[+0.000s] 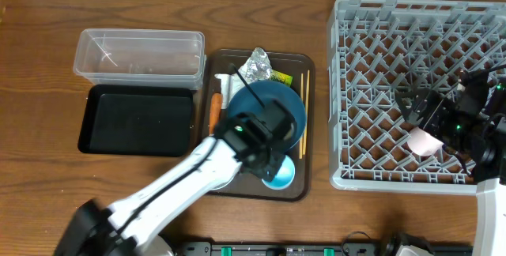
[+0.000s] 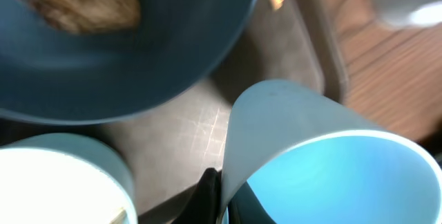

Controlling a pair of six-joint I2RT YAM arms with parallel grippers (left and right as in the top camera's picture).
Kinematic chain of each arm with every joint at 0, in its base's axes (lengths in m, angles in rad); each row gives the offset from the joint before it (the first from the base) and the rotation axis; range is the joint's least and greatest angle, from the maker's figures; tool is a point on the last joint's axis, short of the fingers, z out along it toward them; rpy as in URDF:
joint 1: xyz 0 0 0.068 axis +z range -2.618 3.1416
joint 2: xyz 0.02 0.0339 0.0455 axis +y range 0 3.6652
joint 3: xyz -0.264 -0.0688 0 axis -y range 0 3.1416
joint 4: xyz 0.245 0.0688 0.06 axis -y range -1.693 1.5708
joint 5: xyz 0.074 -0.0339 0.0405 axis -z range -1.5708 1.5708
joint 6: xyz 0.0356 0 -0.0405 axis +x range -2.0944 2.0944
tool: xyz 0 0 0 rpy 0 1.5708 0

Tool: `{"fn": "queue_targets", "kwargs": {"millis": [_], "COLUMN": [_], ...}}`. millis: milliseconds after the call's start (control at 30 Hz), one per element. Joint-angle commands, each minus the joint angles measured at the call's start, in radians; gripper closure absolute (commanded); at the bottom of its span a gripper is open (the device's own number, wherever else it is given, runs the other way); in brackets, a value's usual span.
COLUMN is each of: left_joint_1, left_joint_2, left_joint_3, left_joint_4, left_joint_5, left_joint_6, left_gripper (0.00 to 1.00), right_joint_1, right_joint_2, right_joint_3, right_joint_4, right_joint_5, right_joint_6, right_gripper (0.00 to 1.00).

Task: Sort waste into correct bins and load items into the dishwasher rack
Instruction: 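Grasp the light-blue cup with the left gripper and lift it, then pass the light-blue cup from left gripper to right gripper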

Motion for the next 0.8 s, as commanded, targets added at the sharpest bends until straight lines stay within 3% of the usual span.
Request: {"fn": "queue_targets", "kwargs": {"millis": [0,100,300,400,600,767], "left_joint_1": [0.096,0.251,0.57,0.661,0.702,0.699], "left_joint_2": [-0.124,-0.203,-0.214,-0.184,-0.142,-0.138], "left_joint_3": [0.085,0.095,0.093,0.093,0.093,0.093], "left_joint_4": [-0.007,0.019,0.029,0.025,0.042,0.049], "left_joint_5": [0.042,0.258,0.899,1.132,1.369,1.388], "left_joint_6": [0.002,0.025,0.131,0.19,0.222,0.217], "left_gripper": [0.94,0.94,0.94,0.94,0.94,0.94], "right_joint_1": [0.027,0.077,0.238,0.348,0.542,0.676], "right_joint_2": [0.0,0.0,0.004,0.005,0.013,0.056], "right_joint_3": [0.011,0.011,0.011,0.011,0.011,0.011], "right_joint_4": [-0.009,-0.009,0.03,0.116,0.304,0.438], "right_joint_5": [-0.035,-0.137,-0.336,-0.468,-0.546,-0.568], "right_joint_6": [-0.05,-0.144,-0.262,-0.296,-0.31,-0.31], "right_gripper": [0.11,0.12,0.14,0.08,0.08,0.1]}}
